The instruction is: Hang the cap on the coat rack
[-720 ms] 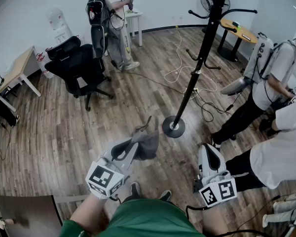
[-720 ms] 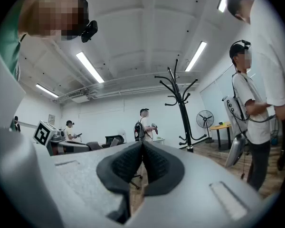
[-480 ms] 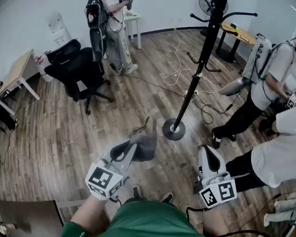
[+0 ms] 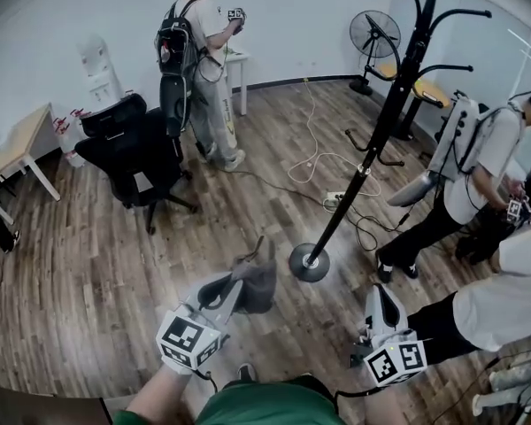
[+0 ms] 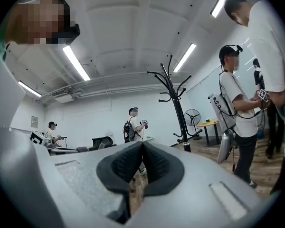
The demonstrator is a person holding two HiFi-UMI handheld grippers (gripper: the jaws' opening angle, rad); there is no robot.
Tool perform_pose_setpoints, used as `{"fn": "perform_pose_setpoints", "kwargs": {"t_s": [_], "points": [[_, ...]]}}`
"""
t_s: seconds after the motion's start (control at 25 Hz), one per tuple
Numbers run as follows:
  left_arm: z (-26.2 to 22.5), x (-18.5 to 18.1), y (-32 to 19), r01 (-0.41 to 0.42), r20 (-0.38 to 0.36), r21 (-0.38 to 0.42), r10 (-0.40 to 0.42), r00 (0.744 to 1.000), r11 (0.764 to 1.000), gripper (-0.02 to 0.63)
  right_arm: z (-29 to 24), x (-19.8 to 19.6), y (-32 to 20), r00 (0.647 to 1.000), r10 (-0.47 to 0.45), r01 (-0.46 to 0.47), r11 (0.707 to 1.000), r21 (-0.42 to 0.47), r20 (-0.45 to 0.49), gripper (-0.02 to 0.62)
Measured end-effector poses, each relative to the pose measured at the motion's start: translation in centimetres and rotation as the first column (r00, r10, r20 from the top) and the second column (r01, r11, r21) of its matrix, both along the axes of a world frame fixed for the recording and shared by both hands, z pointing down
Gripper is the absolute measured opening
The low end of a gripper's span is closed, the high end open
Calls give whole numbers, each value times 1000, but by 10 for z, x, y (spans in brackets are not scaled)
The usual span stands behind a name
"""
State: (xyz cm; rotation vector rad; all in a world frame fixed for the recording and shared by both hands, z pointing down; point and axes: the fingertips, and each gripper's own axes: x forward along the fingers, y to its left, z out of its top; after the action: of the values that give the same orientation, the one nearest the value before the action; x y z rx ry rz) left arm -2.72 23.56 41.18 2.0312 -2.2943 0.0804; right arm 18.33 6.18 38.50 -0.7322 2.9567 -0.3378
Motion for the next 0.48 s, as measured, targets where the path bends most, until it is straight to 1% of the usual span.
{"fn": "perform_pose_setpoints", "kwargs": {"t_s": [0.28, 0.48], "points": [[17, -76, -9, 3, 12, -23, -3, 1000, 1000, 38, 11, -43, 3, 998, 20, -20, 1000, -5, -57, 4], [10, -122, -28, 2, 30, 4, -3, 1000, 1000, 38, 16, -74, -19, 997, 13, -13, 1000, -3, -75, 3]]}}
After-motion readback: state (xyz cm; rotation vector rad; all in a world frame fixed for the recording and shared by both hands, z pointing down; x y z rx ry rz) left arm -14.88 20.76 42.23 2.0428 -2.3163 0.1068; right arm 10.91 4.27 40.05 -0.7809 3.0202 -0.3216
